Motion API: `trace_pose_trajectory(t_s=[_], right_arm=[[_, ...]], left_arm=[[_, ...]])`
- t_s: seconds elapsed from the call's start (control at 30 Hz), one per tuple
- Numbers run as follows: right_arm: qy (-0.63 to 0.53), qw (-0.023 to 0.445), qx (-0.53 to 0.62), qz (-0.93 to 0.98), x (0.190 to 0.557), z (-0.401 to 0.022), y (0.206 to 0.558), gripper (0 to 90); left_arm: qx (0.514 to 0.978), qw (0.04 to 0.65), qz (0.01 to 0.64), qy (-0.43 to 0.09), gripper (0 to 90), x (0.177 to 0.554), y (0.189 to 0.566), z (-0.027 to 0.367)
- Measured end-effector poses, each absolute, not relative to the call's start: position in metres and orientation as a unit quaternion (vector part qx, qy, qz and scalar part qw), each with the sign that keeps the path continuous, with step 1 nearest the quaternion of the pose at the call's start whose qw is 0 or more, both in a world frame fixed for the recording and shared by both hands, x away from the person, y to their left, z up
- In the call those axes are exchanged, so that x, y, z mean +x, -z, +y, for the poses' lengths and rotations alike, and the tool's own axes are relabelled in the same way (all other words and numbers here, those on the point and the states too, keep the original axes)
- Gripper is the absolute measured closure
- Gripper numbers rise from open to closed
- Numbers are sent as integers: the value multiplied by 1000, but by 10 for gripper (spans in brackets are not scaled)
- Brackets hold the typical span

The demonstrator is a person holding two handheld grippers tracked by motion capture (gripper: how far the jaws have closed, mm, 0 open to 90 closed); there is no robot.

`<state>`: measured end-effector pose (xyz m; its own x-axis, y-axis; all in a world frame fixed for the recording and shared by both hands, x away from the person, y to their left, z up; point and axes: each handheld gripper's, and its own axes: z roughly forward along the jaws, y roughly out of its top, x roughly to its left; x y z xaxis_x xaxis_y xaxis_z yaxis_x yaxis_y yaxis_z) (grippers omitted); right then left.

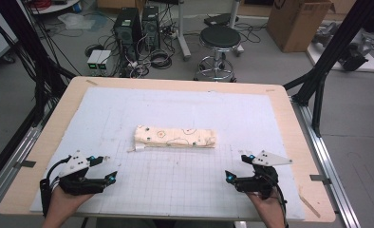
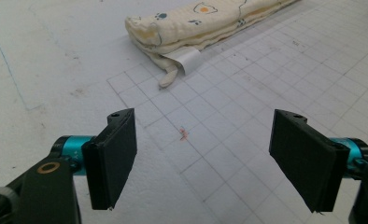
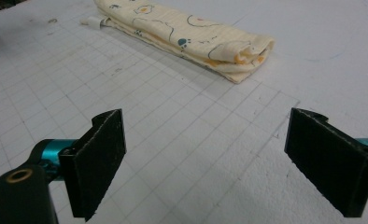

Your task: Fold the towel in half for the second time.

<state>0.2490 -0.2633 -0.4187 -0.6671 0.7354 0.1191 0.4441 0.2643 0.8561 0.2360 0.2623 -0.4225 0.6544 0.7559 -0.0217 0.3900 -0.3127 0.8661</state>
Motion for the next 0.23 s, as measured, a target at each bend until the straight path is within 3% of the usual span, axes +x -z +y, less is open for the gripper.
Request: trace_pose_trajectory(t_s=[0.23], right_arm=[[-469, 149, 381, 783, 251, -261, 421, 120]], left_arm=[[784, 462, 362, -203, 239, 237, 422, 262]])
